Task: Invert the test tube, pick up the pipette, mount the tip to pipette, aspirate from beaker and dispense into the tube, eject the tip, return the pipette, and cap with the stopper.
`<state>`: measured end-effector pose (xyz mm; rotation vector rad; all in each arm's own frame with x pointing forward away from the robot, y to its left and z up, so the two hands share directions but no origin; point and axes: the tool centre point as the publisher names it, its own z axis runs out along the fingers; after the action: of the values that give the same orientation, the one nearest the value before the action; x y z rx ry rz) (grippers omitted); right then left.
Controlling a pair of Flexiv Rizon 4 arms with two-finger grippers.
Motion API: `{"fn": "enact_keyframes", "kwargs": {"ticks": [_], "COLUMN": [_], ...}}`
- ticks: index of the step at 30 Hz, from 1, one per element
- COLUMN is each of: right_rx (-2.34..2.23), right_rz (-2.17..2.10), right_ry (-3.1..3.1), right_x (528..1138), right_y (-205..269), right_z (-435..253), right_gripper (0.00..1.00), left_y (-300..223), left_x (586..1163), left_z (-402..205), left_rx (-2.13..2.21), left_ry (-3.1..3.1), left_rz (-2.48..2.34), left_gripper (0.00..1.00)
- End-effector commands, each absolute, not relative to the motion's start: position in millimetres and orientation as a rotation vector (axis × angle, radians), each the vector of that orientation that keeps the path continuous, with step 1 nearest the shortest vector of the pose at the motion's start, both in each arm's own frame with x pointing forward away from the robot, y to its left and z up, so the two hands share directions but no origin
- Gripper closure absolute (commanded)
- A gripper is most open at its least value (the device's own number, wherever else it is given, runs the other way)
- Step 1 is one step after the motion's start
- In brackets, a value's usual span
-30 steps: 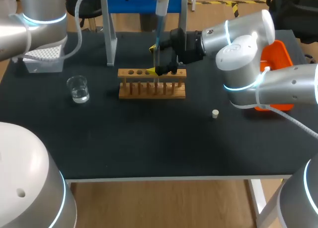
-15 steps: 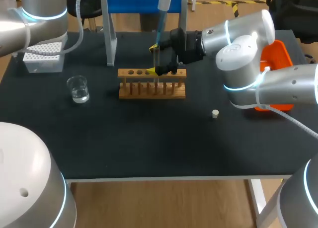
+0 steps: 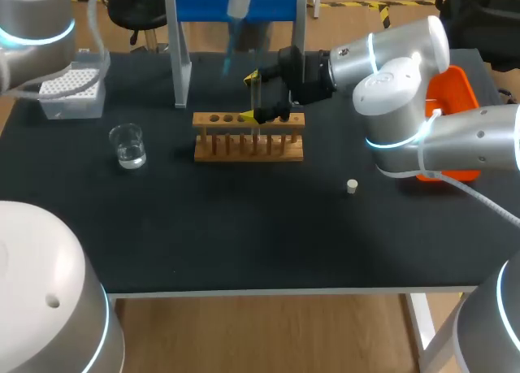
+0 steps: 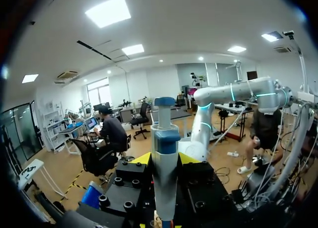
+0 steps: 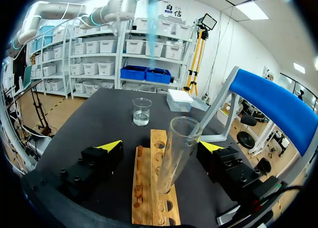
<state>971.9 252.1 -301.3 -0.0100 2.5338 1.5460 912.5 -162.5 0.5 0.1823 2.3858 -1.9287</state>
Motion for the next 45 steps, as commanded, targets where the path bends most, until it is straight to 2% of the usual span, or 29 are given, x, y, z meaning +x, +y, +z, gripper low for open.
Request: {"fn": "enact_keyframes", "kwargs": {"ticks": [1,9,24,45], "right_rx": [-0.011,-0.011,-0.011,-0.011], "right_rz": [1.546,1.546,1.546,1.546], "right_ry": [2.535,2.535,2.535,2.535], "right_x": [972.8,972.8,972.8,972.8], "right_y": [252.2,252.2,252.2,252.2], "right_z": [-301.7,-301.7,-301.7,-301.7], "right_gripper": [0.0,0.0,0.0,0.0], "left_y": [-133.7,-126.3,-170.5,-179.1], "left_x": [869.7,838.3,823.6,829.5], "left_z": [-16.7,-61.0,-118.2,-122.3], "left_rx": [0.059,0.014,0.129,-0.038], "left_ry": [2.317,2.274,2.237,2.15], "left_rz": [-1.915,-2.012,-2.184,-2.142], "left_gripper": [1.0,1.0,1.0,1.0]}}
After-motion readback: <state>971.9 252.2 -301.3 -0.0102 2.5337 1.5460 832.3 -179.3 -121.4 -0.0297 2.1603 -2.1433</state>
